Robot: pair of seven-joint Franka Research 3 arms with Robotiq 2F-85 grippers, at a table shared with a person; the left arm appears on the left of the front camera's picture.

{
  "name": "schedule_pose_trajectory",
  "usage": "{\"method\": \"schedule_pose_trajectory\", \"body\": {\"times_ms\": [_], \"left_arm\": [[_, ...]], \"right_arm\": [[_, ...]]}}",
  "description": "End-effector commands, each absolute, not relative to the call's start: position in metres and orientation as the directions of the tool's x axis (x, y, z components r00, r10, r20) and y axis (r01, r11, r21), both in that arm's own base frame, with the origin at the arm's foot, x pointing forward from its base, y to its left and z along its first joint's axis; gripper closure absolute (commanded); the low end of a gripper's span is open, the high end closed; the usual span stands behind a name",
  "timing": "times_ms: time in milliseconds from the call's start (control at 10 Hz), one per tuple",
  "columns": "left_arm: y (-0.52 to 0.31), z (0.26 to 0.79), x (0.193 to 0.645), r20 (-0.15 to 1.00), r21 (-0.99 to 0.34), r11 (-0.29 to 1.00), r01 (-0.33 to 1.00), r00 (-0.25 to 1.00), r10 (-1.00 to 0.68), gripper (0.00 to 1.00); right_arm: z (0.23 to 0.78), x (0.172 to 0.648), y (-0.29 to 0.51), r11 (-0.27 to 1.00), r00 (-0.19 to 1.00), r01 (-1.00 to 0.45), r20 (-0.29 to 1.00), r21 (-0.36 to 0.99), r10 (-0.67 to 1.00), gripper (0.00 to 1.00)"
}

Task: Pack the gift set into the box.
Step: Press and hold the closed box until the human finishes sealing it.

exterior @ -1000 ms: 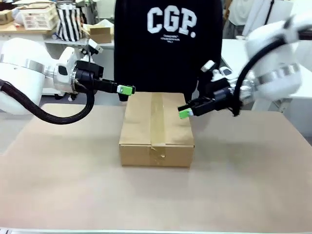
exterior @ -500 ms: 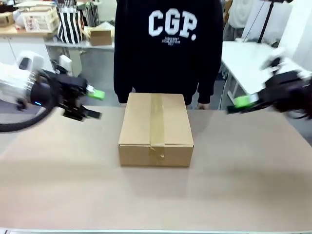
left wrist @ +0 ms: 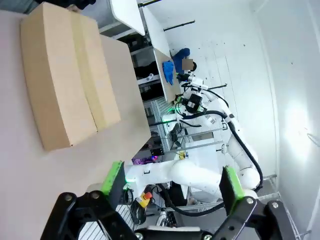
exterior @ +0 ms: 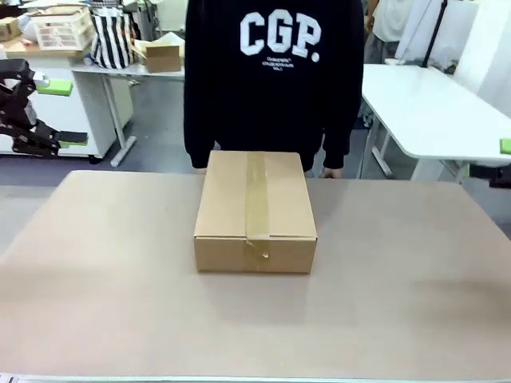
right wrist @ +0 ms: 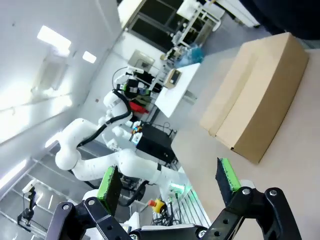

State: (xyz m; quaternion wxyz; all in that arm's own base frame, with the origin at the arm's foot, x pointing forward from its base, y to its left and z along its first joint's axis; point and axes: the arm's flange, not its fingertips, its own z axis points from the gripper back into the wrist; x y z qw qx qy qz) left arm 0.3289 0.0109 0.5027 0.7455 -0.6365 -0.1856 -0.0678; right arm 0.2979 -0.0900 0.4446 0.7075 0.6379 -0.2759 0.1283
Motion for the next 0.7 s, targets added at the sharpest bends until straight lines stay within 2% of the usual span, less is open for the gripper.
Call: {"method": "schedule_pose_trajectory", "body": {"times_ms": [0, 600], "left_arm": [[-0.0175, 0.4811, 0.3425, 0.283, -0.94, 0.227, 0.255, 0.954, 0.097, 0.0], [-0.0175, 0.4811, 0.3425, 0.283, -0.94, 0.227, 0.255, 0.954, 0.097, 0.0]], "right_arm": [[0.4573, 0.2992, -0.0712, 0.131, 0.814, -0.552, 0.566, 0.823, -0.127, 0.0], [0.4573, 0.2992, -0.0712, 0.131, 0.814, -0.552, 0.566, 0.823, -0.127, 0.0]]}}
